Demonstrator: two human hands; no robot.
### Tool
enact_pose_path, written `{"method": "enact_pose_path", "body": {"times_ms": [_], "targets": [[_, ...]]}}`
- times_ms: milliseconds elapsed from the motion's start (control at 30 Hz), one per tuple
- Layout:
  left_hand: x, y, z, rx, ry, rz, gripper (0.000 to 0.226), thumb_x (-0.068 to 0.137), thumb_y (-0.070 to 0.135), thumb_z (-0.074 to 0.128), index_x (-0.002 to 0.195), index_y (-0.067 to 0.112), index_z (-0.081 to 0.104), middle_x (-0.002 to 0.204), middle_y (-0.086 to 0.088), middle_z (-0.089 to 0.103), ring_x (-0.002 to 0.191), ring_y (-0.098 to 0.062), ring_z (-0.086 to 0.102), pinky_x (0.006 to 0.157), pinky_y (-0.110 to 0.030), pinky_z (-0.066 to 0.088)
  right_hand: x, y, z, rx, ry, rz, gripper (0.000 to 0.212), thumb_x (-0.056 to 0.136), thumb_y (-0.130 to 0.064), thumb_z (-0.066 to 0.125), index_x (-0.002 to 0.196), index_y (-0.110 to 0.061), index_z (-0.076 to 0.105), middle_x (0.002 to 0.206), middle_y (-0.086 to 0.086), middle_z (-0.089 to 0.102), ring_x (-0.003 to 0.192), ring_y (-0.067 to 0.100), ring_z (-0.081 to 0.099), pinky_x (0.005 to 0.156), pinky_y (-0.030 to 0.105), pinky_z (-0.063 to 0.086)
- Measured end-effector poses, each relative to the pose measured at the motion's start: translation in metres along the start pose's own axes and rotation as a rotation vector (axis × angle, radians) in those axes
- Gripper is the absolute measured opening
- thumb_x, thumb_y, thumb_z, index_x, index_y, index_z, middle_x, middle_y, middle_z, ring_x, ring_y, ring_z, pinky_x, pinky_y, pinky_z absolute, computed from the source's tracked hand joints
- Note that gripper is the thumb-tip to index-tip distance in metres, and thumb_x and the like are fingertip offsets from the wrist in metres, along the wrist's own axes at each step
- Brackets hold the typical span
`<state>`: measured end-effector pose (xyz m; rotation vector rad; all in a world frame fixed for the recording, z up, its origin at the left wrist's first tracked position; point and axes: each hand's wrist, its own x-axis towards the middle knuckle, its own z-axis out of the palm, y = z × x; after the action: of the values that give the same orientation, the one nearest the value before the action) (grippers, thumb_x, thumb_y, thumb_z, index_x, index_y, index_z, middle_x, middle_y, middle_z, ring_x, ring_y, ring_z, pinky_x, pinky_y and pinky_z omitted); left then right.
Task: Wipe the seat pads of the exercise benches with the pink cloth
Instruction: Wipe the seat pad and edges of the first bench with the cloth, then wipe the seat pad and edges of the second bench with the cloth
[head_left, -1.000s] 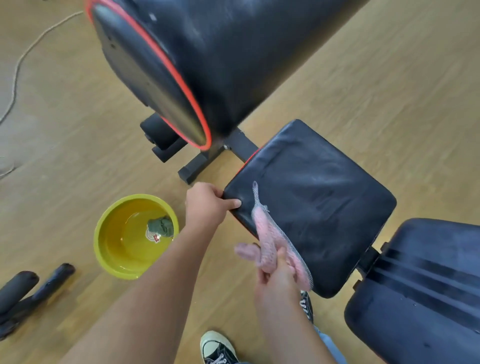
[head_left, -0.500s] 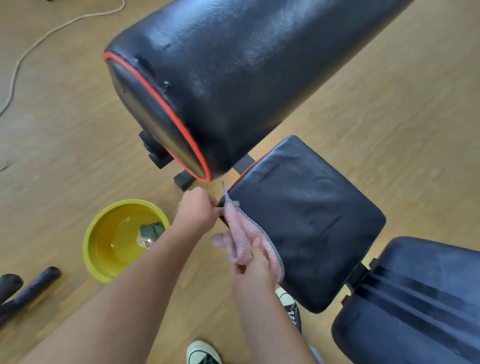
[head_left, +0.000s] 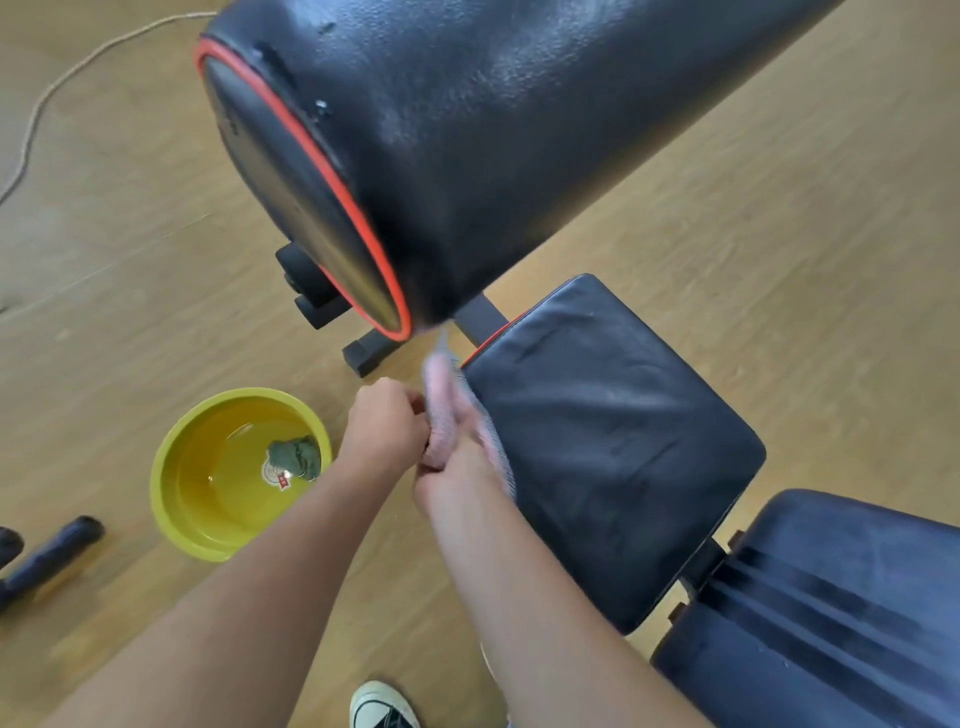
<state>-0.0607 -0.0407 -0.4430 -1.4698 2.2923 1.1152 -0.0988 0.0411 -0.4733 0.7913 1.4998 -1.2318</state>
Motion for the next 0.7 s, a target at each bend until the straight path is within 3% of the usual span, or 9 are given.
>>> {"method": "enact_pose_path", "body": {"times_ms": [67, 100, 133, 200, 267, 367, 467, 600, 700], "targets": [[-0.002, 0.003, -0.002, 0.020, 0.012, 0.006, 0.014, 0.082, 0.011, 0.060, 0.077, 0.010, 0.073, 0.075, -0.012, 0.069, 0.074, -0.035, 0.064, 0.062, -0.034, 0.046, -0.010, -0.011, 0.003, -0.069, -0.124, 0.026, 0.015, 0.092, -0.032, 0.067, 0.085, -0.019, 0.065, 0.064, 0.001, 0.074, 0.067, 0.018, 0.064, 0.070, 0.028, 0.063], [-0.003, 0.004, -0.002, 0.022, 0.014, -0.002, 0.015, 0.082, 0.009, 0.058, 0.073, 0.012, 0.070, 0.073, -0.011, 0.065, 0.071, -0.034, 0.061, 0.062, -0.033, 0.044, -0.020, -0.018, -0.001, -0.121, -0.113, 0.018, 0.009, 0.093, -0.018, 0.066, 0.084, -0.017, 0.068, 0.066, 0.003, 0.075, 0.065, 0.017, 0.064, 0.060, 0.025, 0.063], [-0.006, 0.005, -0.001, 0.009, 0.014, -0.008, 0.019, 0.082, 0.009, 0.056, 0.065, 0.014, 0.063, 0.070, -0.009, 0.063, 0.069, -0.034, 0.059, 0.061, -0.033, 0.043, -0.026, -0.020, -0.009, -0.160, -0.108, 0.004, 0.008, 0.094, -0.010, 0.062, 0.090, -0.013, 0.069, 0.079, 0.008, 0.077, 0.069, 0.019, 0.066, 0.062, 0.027, 0.064], [-0.015, 0.006, -0.002, -0.028, 0.000, -0.003, 0.024, 0.082, 0.010, 0.053, 0.060, 0.016, 0.058, 0.070, -0.010, 0.065, 0.069, -0.035, 0.061, 0.059, -0.034, 0.045, -0.038, -0.020, -0.036, -0.451, -0.012, -0.160, 0.005, 0.094, -0.012, 0.062, 0.094, -0.009, 0.067, 0.093, 0.012, 0.074, 0.074, 0.022, 0.065, 0.072, 0.033, 0.062], [-0.029, -0.002, -0.008, -0.045, -0.018, 0.031, 0.017, 0.082, 0.010, 0.052, 0.068, 0.014, 0.061, 0.079, -0.011, 0.072, 0.076, -0.035, 0.065, 0.062, -0.037, 0.051, -0.060, -0.025, -0.050, -0.828, 0.102, -0.455, 0.022, 0.092, -0.028, 0.069, 0.082, -0.008, 0.067, 0.078, 0.004, 0.067, 0.070, 0.022, 0.062, 0.065, 0.027, 0.051], [-0.069, -0.036, -0.031, -0.221, 0.099, 0.038, 0.008, 0.081, 0.010, 0.059, 0.077, 0.011, 0.065, 0.078, -0.002, 0.073, 0.074, -0.027, 0.067, 0.067, -0.042, 0.057, -0.101, -0.032, -0.043, -1.108, 0.018, -0.640, 0.039, 0.085, -0.042, 0.072, 0.068, -0.007, 0.069, 0.066, 0.000, 0.069, 0.070, 0.024, 0.066, 0.054, 0.026, 0.043], [-0.111, -0.079, -0.048, -0.329, 0.199, 0.002, 0.007, 0.084, 0.016, 0.069, 0.091, 0.018, 0.071, 0.086, 0.008, 0.073, 0.076, -0.016, 0.069, 0.072, -0.042, 0.058, -0.123, -0.026, -0.031, -1.352, -0.032, -0.825, 0.047, 0.089, -0.037, 0.067, 0.051, -0.016, 0.050, 0.055, -0.002, 0.057, 0.063, 0.024, 0.056, 0.054, 0.028, 0.034], [-0.186, -0.173, -0.078, -0.442, 0.348, -0.192, 0.029, 0.084, 0.027, 0.079, 0.112, 0.022, 0.072, 0.099, 0.012, 0.071, 0.081, -0.003, 0.067, 0.069, -0.013, 0.052, -0.152, 0.023, 0.012, -1.447, -0.166, -0.957, 0.052, 0.091, -0.028, 0.069, 0.049, -0.021, 0.041, 0.056, -0.002, 0.051, 0.055, 0.019, 0.049, 0.049, 0.028, 0.028], [-0.245, -0.240, -0.095, -0.447, 0.439, -0.275, 0.043, 0.086, 0.029, 0.077, 0.128, 0.026, 0.067, 0.105, 0.015, 0.069, 0.089, -0.002, 0.067, 0.078, -0.019, 0.054, -0.168, 0.079, 0.052, -1.574, -0.244, -1.037, 0.053, 0.090, -0.011, 0.062, 0.049, -0.018, 0.030, 0.049, -0.003, 0.036, 0.048, 0.014, 0.034, 0.043, 0.030, 0.023]]}}
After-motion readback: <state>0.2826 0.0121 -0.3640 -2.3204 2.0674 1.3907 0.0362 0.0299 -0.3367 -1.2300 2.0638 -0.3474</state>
